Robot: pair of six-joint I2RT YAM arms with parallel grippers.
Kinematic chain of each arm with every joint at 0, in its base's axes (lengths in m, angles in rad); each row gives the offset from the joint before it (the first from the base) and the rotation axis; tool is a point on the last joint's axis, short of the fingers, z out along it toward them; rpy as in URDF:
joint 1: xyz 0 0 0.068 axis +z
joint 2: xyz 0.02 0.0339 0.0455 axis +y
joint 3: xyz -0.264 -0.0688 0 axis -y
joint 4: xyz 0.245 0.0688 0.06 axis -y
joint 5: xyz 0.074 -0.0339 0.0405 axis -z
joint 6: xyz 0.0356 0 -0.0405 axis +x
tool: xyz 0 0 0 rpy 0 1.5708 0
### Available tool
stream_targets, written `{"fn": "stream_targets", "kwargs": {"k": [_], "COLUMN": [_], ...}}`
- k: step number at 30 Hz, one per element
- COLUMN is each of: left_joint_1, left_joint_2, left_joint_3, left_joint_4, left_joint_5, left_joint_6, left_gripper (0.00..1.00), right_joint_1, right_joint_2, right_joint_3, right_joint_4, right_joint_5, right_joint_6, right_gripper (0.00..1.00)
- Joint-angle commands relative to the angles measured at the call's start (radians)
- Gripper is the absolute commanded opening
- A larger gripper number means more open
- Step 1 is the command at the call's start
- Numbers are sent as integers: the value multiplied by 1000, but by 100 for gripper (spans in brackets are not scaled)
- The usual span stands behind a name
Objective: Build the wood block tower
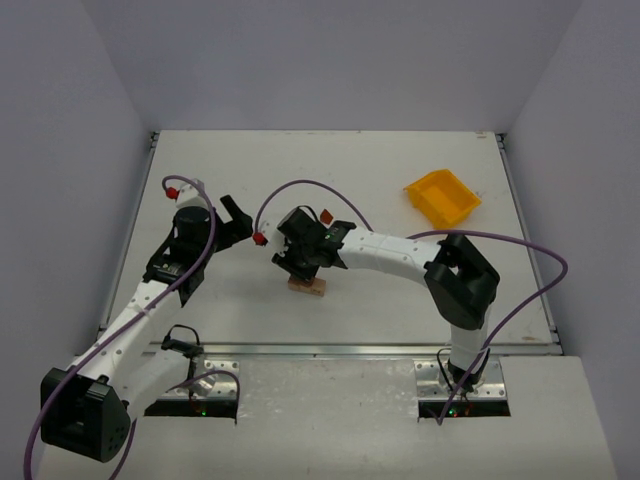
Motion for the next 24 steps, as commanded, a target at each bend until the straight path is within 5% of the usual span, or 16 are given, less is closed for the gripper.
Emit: {"fn": "stream_targets", "kwargs": {"k": [1, 24], "left_joint_1": [-2, -1], "left_joint_2": [-21, -14], "left_joint_3": [10, 11], "left_joint_4": [27, 28], "left_joint_5": [7, 11], "left_joint_6": [-2, -2], "left_gripper": [100, 100], "right_joint_1": [12, 26], "right_joint_2": [-4, -7], "right_joint_3": [2, -14], "right_joint_4": [41, 60], "right_joint_5": [14, 21], "right_joint_6": [11, -4], "right_gripper": [6, 13]}}
